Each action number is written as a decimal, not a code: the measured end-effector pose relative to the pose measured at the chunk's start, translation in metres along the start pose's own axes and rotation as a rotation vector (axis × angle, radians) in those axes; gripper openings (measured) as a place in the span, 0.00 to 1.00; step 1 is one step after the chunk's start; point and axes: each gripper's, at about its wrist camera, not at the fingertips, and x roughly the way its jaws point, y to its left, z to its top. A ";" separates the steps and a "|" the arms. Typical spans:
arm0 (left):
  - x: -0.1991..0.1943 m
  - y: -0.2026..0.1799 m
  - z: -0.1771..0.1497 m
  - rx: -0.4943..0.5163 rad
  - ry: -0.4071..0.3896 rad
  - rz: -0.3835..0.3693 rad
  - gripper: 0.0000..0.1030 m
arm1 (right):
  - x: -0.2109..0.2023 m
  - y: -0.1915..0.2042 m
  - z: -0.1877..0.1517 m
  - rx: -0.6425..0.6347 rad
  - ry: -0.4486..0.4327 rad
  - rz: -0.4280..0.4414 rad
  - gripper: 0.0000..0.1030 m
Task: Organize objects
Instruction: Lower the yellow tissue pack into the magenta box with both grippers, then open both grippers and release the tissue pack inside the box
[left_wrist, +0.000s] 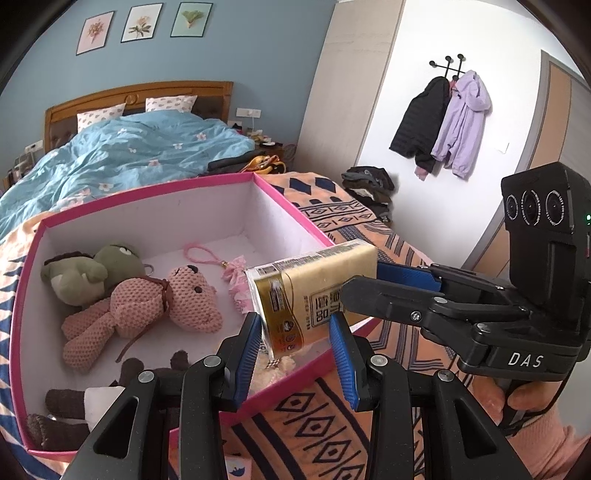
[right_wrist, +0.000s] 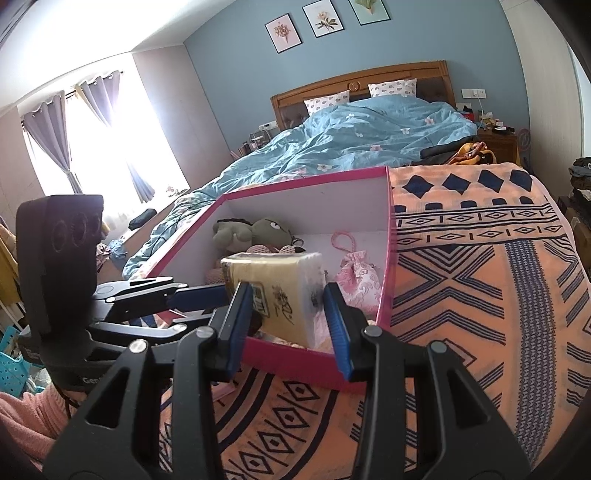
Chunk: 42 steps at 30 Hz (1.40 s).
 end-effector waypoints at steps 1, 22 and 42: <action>0.002 0.001 0.000 -0.003 0.005 0.003 0.37 | 0.001 0.000 0.000 -0.001 0.002 -0.002 0.42; 0.024 0.013 0.001 -0.039 0.059 -0.005 0.37 | 0.021 -0.009 0.000 0.029 0.048 -0.067 0.42; -0.002 0.008 -0.007 0.013 -0.008 0.044 0.44 | 0.004 -0.004 -0.011 0.053 0.031 -0.049 0.47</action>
